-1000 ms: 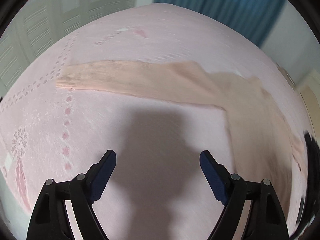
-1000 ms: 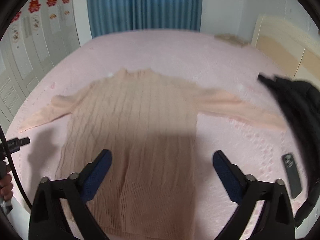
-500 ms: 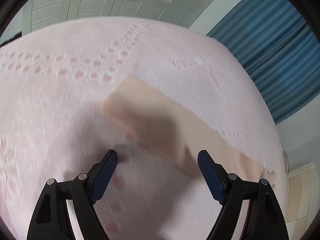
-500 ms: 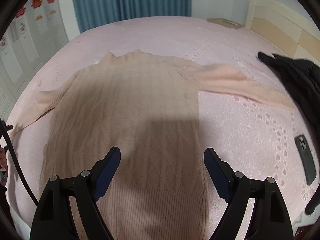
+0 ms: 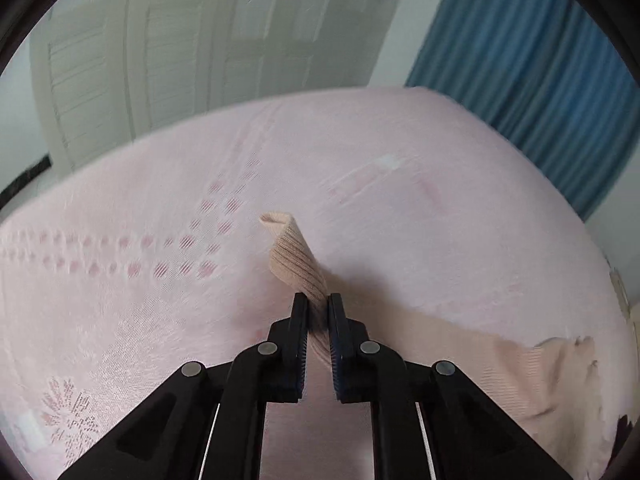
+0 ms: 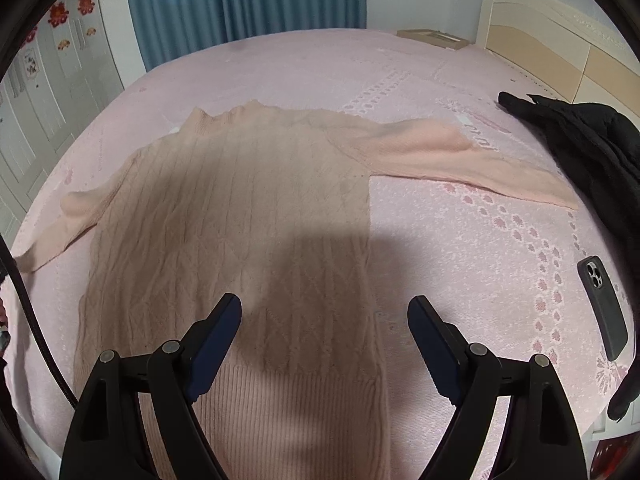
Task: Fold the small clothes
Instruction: 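Grasp the cuff of the sweater sleeve with the left gripper and lift it, then carry the sleeve across the sweater body with the left gripper and release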
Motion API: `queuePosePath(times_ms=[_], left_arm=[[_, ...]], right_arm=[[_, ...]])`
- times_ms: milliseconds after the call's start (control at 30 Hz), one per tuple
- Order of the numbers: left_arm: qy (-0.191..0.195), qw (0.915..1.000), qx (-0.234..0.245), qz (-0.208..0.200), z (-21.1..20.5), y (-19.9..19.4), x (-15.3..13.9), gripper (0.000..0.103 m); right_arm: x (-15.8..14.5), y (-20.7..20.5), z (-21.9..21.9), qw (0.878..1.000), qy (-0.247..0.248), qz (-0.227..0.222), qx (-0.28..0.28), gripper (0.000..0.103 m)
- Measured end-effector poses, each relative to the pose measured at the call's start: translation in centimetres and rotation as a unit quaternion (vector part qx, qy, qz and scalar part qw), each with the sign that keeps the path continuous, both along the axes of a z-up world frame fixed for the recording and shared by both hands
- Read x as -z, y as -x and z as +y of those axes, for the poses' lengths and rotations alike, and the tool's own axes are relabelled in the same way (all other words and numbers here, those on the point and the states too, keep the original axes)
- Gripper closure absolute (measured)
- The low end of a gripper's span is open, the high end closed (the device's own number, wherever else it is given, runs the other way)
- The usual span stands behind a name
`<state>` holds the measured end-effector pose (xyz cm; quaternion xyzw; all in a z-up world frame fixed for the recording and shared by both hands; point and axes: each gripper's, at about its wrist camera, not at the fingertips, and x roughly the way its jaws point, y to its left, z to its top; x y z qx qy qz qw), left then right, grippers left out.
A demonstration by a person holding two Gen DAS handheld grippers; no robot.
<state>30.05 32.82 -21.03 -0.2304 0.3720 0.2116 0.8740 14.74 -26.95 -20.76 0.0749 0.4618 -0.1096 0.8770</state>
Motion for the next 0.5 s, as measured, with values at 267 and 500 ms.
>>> queuePosePath(times_ms=[267,500], left_arm=[[-0.049,0.9934,0.084,-0.060,-10.9,-3.2,-8.8,0.094],[-0.056,0.9760,0.190,-0.090,-25.3,-4.7,-13.5,0.094]], right_arm=[[-1.9,1.7,-1.9,1.000,0.022,-0.022,-0.006,0.019],[-4.2,4.0,-5.7,0.998,0.036,-0.050,-0.008,0.019]])
